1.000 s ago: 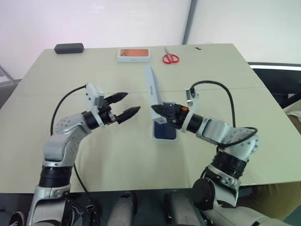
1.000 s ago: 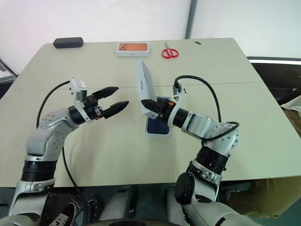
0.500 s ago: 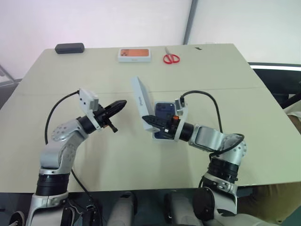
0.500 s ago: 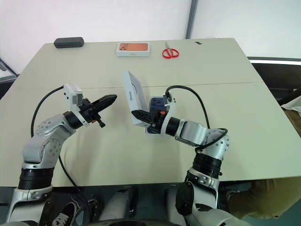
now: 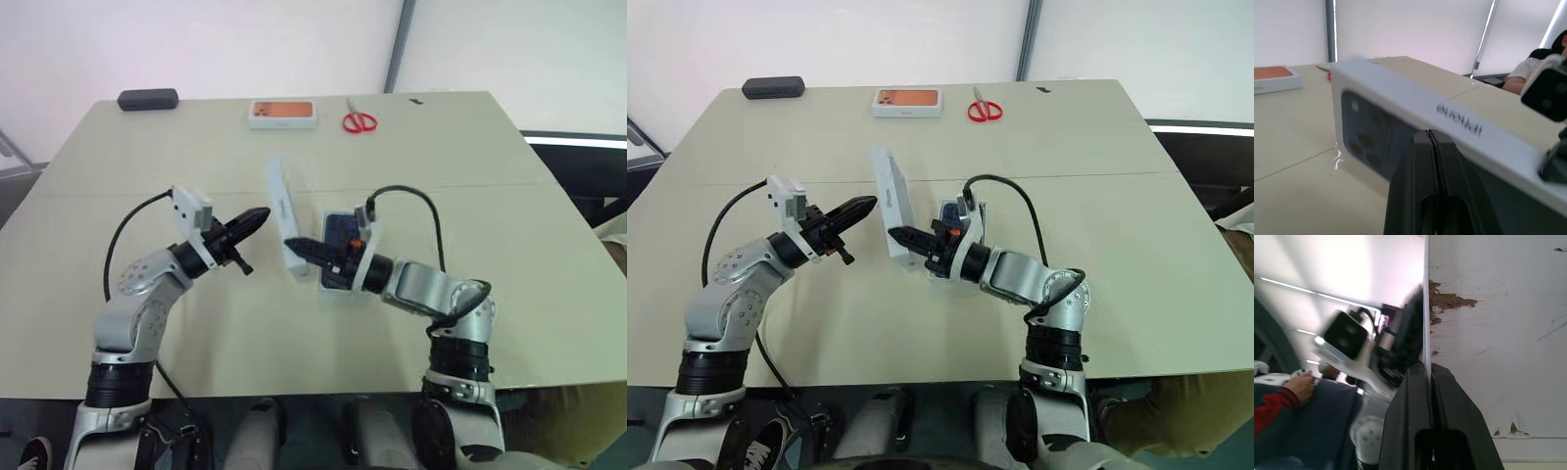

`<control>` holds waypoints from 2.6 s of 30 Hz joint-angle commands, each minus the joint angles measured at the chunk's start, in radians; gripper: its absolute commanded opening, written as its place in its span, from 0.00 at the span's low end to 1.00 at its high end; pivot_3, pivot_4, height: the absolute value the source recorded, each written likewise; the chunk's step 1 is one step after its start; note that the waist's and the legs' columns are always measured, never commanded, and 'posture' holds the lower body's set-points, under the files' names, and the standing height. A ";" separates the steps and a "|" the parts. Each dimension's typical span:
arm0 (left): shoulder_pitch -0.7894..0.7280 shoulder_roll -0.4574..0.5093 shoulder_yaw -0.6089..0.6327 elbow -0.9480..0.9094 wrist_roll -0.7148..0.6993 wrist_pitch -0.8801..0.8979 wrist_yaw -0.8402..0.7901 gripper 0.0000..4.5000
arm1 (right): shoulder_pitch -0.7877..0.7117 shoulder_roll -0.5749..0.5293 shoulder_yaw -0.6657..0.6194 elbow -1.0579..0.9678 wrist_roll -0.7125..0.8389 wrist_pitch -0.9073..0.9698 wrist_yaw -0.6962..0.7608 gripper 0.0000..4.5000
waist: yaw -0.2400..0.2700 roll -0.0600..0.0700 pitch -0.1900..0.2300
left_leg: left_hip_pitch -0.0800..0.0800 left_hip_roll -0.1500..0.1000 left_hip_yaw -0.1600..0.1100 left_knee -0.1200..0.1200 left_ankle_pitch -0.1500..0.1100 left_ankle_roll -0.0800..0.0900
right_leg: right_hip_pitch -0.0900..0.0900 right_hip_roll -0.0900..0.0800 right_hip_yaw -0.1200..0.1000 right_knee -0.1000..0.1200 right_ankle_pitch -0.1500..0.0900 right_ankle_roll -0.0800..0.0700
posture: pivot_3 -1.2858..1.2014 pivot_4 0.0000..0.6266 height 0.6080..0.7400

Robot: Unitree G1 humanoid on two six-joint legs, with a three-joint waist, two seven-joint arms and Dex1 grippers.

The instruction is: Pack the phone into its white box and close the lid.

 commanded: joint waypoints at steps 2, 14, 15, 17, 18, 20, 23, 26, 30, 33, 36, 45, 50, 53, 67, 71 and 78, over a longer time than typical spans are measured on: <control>0.014 -0.008 -0.016 -0.012 0.018 -0.035 -0.004 0.01 | 0.021 -0.035 0.059 0.000 0.026 -0.054 0.007 0.00 | -0.003 0.000 0.000 | 0.000 0.000 0.000 0.000 0.000 0.000 | 0.000 0.000 0.000 0.000 0.000 0.000 | 0.52 0.24 1.00; 0.079 -0.030 -0.072 0.031 0.067 -0.073 -0.021 0.01 | 0.005 -0.146 0.067 0.027 -0.034 -0.166 0.116 0.00 | 0.002 0.000 0.000 | 0.000 0.001 0.000 0.000 0.000 0.000 | 0.001 0.000 0.000 -0.003 0.000 0.000 | 0.52 0.24 1.00; 0.073 -0.039 -0.078 0.048 0.078 -0.086 -0.015 0.01 | 0.007 -0.151 0.068 0.025 -0.031 -0.169 0.121 0.00 | 0.003 0.000 0.000 | 0.000 0.002 0.000 0.000 0.000 0.000 | 0.002 0.000 0.000 -0.004 0.000 0.000 | 0.52 0.24 1.00; 0.061 -0.055 -0.089 0.086 0.100 -0.108 -0.009 0.00 | 0.012 -0.153 0.069 0.023 -0.025 -0.178 0.124 0.06 | 0.004 0.000 0.000 | 0.000 0.002 0.000 0.000 0.000 0.000 | 0.003 0.000 -0.001 -0.004 0.000 0.000 | 0.52 0.24 1.00; 0.055 -0.063 -0.095 0.107 0.109 -0.118 -0.012 0.00 | 0.014 -0.157 0.072 0.018 -0.032 -0.181 0.128 0.14 | 0.004 0.000 0.000 | 0.000 0.002 0.000 0.000 0.000 0.000 | 0.003 0.000 -0.001 -0.005 0.000 0.000 | 0.52 0.24 1.00; 0.036 -0.089 -0.115 0.153 0.132 -0.146 -0.013 0.00 | 0.028 -0.167 0.077 -0.009 -0.010 -0.177 0.152 0.31 | 0.007 0.000 0.000 | 0.000 0.002 0.000 0.000 0.000 0.000 | 0.003 0.000 -0.001 -0.005 0.000 0.000 | 0.52 0.24 1.00; 0.000 -0.124 -0.141 0.199 0.162 -0.181 -0.010 0.00 | 0.026 -0.204 0.103 -0.062 -0.078 -0.188 0.205 0.64 | 0.006 0.000 0.000 | -0.001 0.001 0.000 0.000 0.000 0.001 | 0.002 0.000 -0.001 -0.006 0.000 0.000 | 0.52 0.24 1.00; -0.028 -0.147 -0.150 0.218 0.169 -0.194 -0.011 0.00 | -0.011 -0.325 0.176 -0.173 -0.280 -0.238 0.385 0.86 | 0.005 0.001 0.001 | -0.001 0.000 0.000 0.001 0.000 0.001 | 0.002 0.000 -0.001 -0.006 0.000 0.000 | 0.52 0.24 1.00; -0.056 -0.172 -0.173 0.234 0.177 -0.204 -0.022 0.00 | -0.116 -0.466 0.188 -0.132 -0.492 -0.368 0.579 0.86 | 0.002 0.001 0.001 | -0.002 -0.001 0.001 0.001 -0.001 0.001 | 0.002 0.001 -0.002 -0.006 0.000 0.001 | 0.52 0.24 1.00; -0.068 -0.186 -0.184 0.238 0.187 -0.205 -0.025 0.00 | -0.147 -0.557 0.265 -0.078 -0.756 -0.531 0.662 0.86 | 0.006 0.001 0.001 | -0.001 -0.001 0.002 0.000 -0.001 0.001 | 0.003 0.001 -0.003 -0.007 0.000 0.001 | 0.52 0.24 1.00; -0.071 -0.186 -0.189 0.241 0.190 -0.206 -0.029 0.00 | -0.143 -0.623 0.370 -0.020 -1.013 -0.700 0.717 0.86 | 0.009 0.000 0.001 | -0.002 -0.001 0.002 0.000 -0.001 0.001 | 0.003 0.001 -0.003 -0.009 0.000 0.001 | 0.52 0.24 1.00; -0.075 -0.140 -0.129 0.218 0.160 -0.146 0.002 0.00 | -0.087 -0.581 0.398 0.043 -1.289 -0.868 0.731 0.56 | 0.006 0.000 0.001 | -0.002 -0.001 0.000 0.001 -0.001 0.002 | 0.002 0.000 -0.002 -0.008 0.000 0.001 | 0.52 0.24 1.00; -0.119 -0.119 -0.098 0.324 0.211 -0.096 0.101 0.00 | -0.031 -0.638 0.504 0.040 -1.516 -1.042 0.779 0.01 | 0.013 0.000 0.001 | -0.002 -0.002 -0.001 0.002 -0.001 0.002 | 0.003 0.000 -0.003 -0.008 0.000 0.001 | 0.52 0.24 1.00; -0.126 -0.129 -0.088 0.325 0.207 -0.094 0.122 0.00 | -0.008 -0.595 0.473 0.029 -1.504 -1.025 0.784 0.01 | 0.019 -0.001 0.002 | -0.002 -0.002 0.000 0.002 -0.001 0.002 | 0.003 0.000 -0.002 -0.008 0.000 0.001 | 0.52 0.24 1.00; -0.162 -0.223 -0.208 0.335 0.257 0.005 0.140 0.00 | 0.012 -0.561 0.439 -0.038 -1.550 -0.987 0.824 0.01 | 0.029 -0.002 0.002 | -0.002 -0.002 -0.001 0.002 -0.001 0.001 | 0.004 0.000 -0.003 -0.008 0.000 0.001 | 0.52 0.24 1.00; -0.174 -0.241 -0.201 0.328 0.247 0.019 0.134 0.00 | 0.034 -0.565 0.435 -0.058 -1.561 -0.979 0.832 0.01 | 0.030 -0.002 0.002 | -0.001 -0.002 -0.001 0.002 -0.001 0.001 | 0.004 0.000 -0.003 -0.008 0.000 0.001 | 0.52 0.24 1.00; -0.205 -0.286 -0.217 0.295 0.243 0.048 0.138 0.00 | 0.075 -0.560 0.390 -0.100 -1.553 -0.927 0.824 0.01 | 0.031 -0.002 0.002 | -0.001 -0.003 -0.001 0.002 -0.001 0.001 | 0.004 -0.001 -0.003 -0.008 0.000 0.001 | 0.52 0.24 1.00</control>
